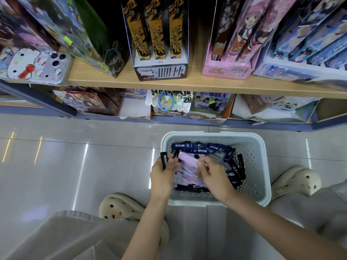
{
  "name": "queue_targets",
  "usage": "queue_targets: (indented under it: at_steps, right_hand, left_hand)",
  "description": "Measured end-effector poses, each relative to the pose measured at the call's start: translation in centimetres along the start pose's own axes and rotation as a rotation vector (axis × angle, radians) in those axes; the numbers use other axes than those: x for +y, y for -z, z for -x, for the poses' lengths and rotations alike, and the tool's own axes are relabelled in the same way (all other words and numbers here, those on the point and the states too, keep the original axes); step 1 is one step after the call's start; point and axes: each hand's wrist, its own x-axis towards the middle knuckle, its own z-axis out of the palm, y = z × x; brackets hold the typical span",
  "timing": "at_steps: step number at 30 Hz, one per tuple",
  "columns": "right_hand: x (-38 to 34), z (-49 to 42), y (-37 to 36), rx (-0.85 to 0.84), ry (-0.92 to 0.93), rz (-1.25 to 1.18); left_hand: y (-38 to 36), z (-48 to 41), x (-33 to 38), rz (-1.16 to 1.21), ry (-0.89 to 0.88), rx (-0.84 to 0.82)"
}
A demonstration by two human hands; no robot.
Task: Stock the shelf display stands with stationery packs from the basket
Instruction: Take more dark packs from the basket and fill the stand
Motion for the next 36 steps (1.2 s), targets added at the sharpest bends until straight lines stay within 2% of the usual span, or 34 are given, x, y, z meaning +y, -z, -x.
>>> queue_targets:
  at_steps: [3,5,9,11,13,17,19,21,23,26,28,32,36]
  right_hand:
    - [-2.2,1.4,-0.4,0.04,-0.005,-0.216]
    - [-3.5,1.5,-1.1,-0.006,-0.002,-0.284]
    - [-5.3,0.7,-2.1,-0.146,0.028,-0.313]
    - [-4.9,-0.1,-2.2,-0.114,0.037,-0.267]
    - [-3.1,-1.6,-2.1,0.006,-0.065,-0.247]
    - [1.5,-4.9,-2.2,0.148,-0.437,-0.375]
    - [2.4,-6.3,-2.3,0.196,-0.554,-0.453]
    - [2.7,-7.0,-2.4,0.23,-0.612,-0.367]
    - [2.9,-6.8,-2.4,0.227,-0.579,-0.126]
    - [3.4,-6.1,-2.1,0.165,-0.307,0.333]
    - [3.8,-6.3,-1.5,0.103,-0.184,0.506]
    - [4.4,-6.8,-0.2,-0.009,-0.1,0.667]
    - [4.9,-6.9,0.4,-0.038,-0.071,0.566]
  left_hand:
    - [-0.6,0.4,0.4,0.086,0.021,-0.03]
    - [-0.9,0.7,1.0,0.114,0.054,-0.069]
    - [-0.5,0.7,1.5,0.128,0.067,-0.071]
    - [0.1,0.2,1.6,0.146,0.018,-0.004]
    - [0.9,-0.5,1.9,0.185,-0.002,0.042]
    - [1.8,-1.2,2.1,0.189,0.003,0.076]
    - [1.7,-1.2,1.9,0.173,0.003,0.077]
    - [1.6,-1.1,1.5,0.153,0.008,0.073]
    - [1.3,-1.0,1.2,0.134,0.016,0.069]
    - [1.2,-1.0,0.9,0.106,0.028,0.062]
    - [1.2,-1.2,0.8,0.098,0.031,0.066]
    - [1.2,-1.2,0.9,0.089,0.03,0.057]
    - [1.1,-1.2,0.9,0.077,0.041,0.057]
